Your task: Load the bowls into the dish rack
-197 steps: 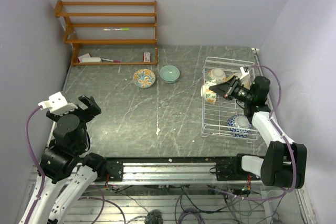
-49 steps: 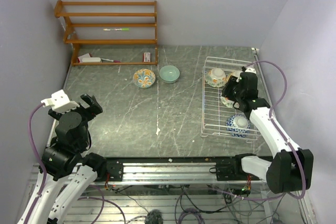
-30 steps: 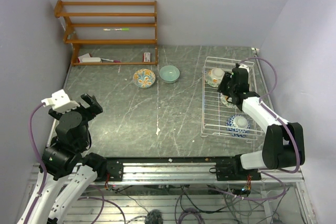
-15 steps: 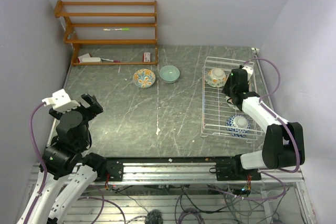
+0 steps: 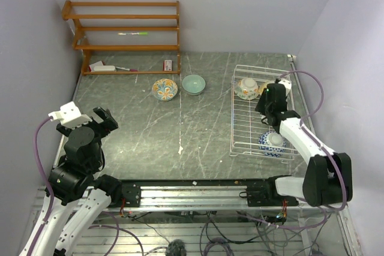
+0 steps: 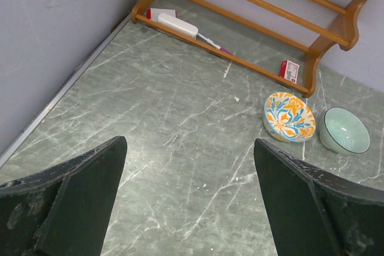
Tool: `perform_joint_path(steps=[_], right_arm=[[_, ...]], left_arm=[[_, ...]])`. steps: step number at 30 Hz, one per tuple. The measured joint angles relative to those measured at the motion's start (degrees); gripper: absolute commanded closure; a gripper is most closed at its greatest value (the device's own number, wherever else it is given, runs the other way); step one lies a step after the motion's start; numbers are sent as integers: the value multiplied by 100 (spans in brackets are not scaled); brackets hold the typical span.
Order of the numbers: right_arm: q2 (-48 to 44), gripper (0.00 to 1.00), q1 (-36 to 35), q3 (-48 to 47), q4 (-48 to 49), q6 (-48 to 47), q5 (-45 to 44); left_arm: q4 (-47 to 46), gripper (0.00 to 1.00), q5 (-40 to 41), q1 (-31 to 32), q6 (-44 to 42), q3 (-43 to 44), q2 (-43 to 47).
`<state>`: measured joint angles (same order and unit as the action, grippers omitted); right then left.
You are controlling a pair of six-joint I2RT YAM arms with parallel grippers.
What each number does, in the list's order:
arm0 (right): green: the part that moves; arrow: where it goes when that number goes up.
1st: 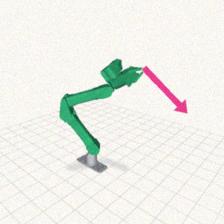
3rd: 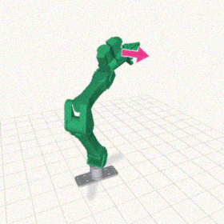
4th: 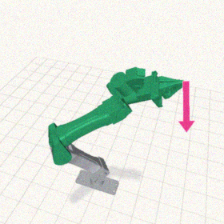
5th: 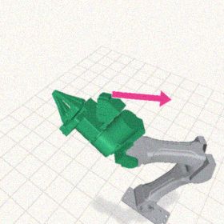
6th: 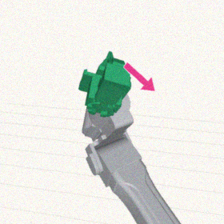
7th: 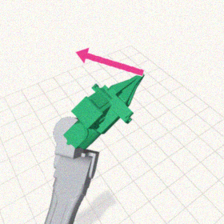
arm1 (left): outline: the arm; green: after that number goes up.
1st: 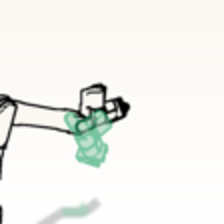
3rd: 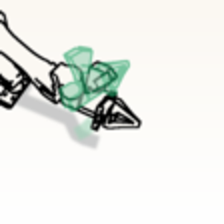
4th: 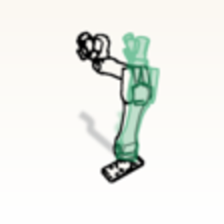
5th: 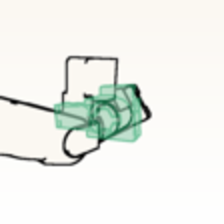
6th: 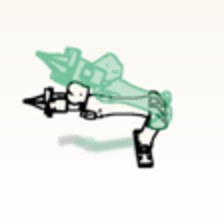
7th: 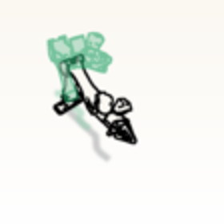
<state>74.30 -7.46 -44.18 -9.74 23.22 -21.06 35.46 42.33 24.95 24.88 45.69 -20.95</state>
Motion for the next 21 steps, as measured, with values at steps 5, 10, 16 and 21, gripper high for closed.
perform_joint_path(steps=[5, 10, 16, 21], right_arm=[[-560, 51, -149, 68, 24, -107, 669], [-671, 50, -837, -372, 0, -214, 1047], [238, 49, -1770, -1714, 179, -612, 1449], [1574, 48, -2439, -2859, 190, -1106, 1733]], left_arm=[[-2, 2, -2, 0, 0, 0, 0], [-2, 2, -2, 0, 0, 0, -2], [0, 2, 0, 0, 2, 0, 0], [11, 2, 4, 0, 4, 0, 37]])
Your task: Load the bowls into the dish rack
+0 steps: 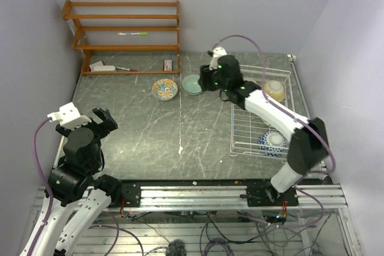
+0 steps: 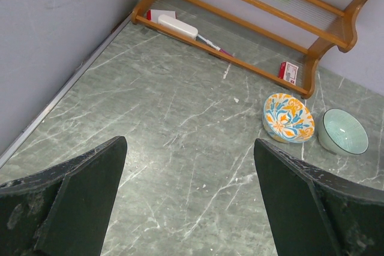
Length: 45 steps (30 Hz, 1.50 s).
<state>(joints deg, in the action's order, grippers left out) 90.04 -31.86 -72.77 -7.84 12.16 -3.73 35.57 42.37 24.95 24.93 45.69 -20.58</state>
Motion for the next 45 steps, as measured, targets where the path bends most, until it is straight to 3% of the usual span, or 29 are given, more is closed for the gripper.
perform_joint_path(steps=[11, 22, 27, 34, 36, 45], right_arm=[[2645, 43, -437, -1945, -568, -1093, 345], [3510, 48, -437, -2396, -750, -1436, 378], [3609, 55, -437, -2299, -518, -1460, 138], [3620, 85, -437, -2142, -96, -1480, -203], [3641, 89, -437, -2151, -37, -1482, -227], [3241, 97, -378, -1705, 367, -1150, 173]], left_arm=[[9, 2, 42, 0, -2, 0, 46], [13, 2, 96, 0, -4, 0, 17], [26, 2, 111, 0, -2, 0, 17], [33, 2, 118, 0, 0, 0, 17], [33, 2, 120, 0, 2, 0, 17], [37, 2, 138, 0, 4, 0, 20]])
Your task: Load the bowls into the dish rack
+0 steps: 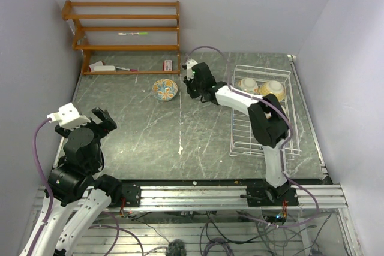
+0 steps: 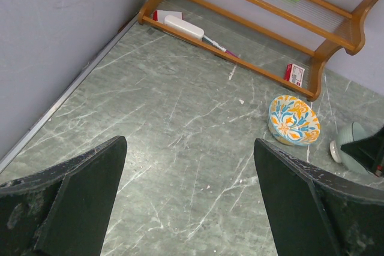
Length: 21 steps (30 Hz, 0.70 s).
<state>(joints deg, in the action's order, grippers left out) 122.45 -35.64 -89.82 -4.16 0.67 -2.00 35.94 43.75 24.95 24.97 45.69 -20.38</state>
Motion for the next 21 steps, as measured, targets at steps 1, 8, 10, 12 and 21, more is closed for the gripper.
perform_joint_path(steps=[1, 8, 10, 12, 21], right_arm=[[-162, 98, 2, 164, 42, 101, 127], [-2004, 99, 74, 1606, 555, 1019, 1434], [-2498, 99, 162, 1875, 802, 1270, 1746], [-3014, 99, 304, 2173, 1051, 1526, 2057], [-4940, 99, 1875, 3633, 1259, 2422, 3016]], left_arm=[[0, 2, -2, 0, 0, 0, 0], [15, 2, -2, 0, 15, 0, 48], [13, 2, -2, 0, 15, 0, 59], [13, 2, -2, 0, 15, 0, 59], [4, 2, -31, 0, 15, 0, 98]])
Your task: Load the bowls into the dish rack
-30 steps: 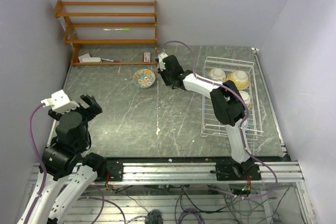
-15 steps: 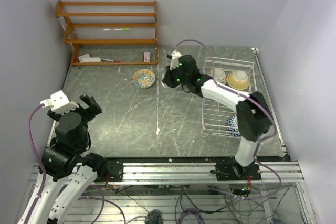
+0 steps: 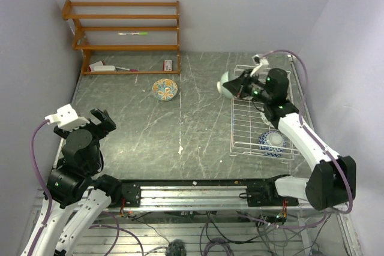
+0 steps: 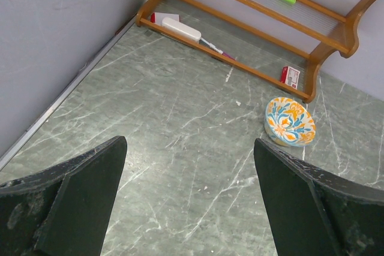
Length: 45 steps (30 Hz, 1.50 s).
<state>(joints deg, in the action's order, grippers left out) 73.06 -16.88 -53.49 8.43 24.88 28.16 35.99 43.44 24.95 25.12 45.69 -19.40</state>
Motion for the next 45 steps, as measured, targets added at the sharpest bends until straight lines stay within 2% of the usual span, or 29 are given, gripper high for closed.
perform_joint_path(steps=[3, 10, 18, 24, 28, 31, 35, 37, 41, 45], right_arm=[[-321, 98, 588, 321, -70, 240, 409], [-708, 98, 1241, 1121, 33, 828, 1390], [-922, 98, 2041, 2210, 800, 1762, 2162], [-929, 98, 2452, 2879, 2000, 2594, 2562], [-688, 98, 2826, 3464, 3368, 3475, 2841], [-68, 97, 3080, 3856, 4843, 4356, 3023], [1220, 95, 3296, 4142, 7016, 5556, 3128], [1637, 94, 3335, 4098, 7608, 6043, 3167], [1934, 93, 3338, 3917, 7890, 6384, 3340], [2031, 86, 3357, 3818, 7895, 6516, 3423]], left_arm=[[-4, 2, -13, 0, -2, 0, 4], [-13, 2, -22, 0, -2, 0, 85], [-22, 2, -85, 0, -4, 0, 76], [-35, 2, -118, 0, -7, 0, 44], [-48, 2, -125, 0, -7, 0, 15], [-57, 2, -125, 0, -7, 0, -15], [-59, 2, -125, 0, -4, 0, -55], [-59, 2, -125, 0, -4, 0, -59], [-55, 2, -122, 0, -4, 0, -61], [-57, 2, -120, 0, -2, 0, -70]])
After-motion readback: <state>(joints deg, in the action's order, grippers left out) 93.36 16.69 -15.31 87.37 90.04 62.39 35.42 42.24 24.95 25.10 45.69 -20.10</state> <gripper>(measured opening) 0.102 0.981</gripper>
